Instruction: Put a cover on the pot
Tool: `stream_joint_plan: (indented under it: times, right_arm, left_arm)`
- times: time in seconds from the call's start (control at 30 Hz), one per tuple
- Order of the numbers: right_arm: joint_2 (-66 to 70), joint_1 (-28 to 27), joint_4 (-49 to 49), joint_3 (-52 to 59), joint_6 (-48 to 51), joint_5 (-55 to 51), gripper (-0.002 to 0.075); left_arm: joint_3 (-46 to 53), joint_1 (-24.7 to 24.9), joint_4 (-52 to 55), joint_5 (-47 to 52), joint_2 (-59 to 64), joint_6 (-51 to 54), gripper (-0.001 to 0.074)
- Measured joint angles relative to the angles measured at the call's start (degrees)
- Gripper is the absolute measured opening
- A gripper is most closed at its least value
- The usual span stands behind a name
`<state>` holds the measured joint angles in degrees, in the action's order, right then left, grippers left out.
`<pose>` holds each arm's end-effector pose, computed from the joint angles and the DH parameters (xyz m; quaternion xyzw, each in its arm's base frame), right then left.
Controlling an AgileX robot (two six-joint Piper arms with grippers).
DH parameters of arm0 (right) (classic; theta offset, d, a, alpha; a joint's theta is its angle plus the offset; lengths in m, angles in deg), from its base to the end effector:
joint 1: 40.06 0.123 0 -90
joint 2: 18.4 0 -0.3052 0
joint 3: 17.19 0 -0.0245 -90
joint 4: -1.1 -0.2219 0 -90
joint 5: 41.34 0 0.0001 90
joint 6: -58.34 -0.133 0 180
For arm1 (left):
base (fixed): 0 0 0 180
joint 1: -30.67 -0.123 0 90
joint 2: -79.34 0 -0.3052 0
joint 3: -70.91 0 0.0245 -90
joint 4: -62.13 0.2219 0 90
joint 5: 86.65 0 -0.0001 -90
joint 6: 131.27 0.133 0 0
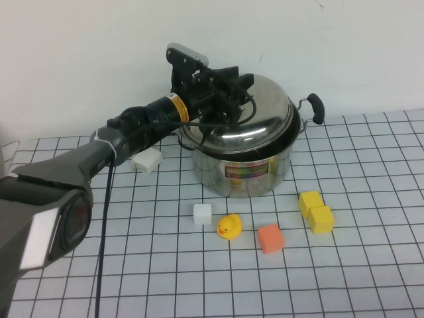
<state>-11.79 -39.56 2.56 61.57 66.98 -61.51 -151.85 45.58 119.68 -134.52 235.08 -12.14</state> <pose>0.0441 -0.0008 0.1648 -0.0703 0.7931 -0.0536 0.6027 0.5535 -0.2335 0.1982 0.2529 0.6195 -0.3905 0.6322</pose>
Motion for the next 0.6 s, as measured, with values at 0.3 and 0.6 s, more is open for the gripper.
stream_joint_plan:
  times: [0.3, 0.6]
  right_arm:
    - [0.00, 0.00, 0.00, 0.00, 0.00, 0.00, 0.0009]
    - [0.00, 0.00, 0.00, 0.00, 0.00, 0.00, 0.0009]
  left_arm:
    - [0.00, -0.27, -2.19, -0.32, -1.59, 6.86, 0.0309]
    - [0.11, -1.57, 19.15, 3.66, -16.05, -4.83, 0.0309]
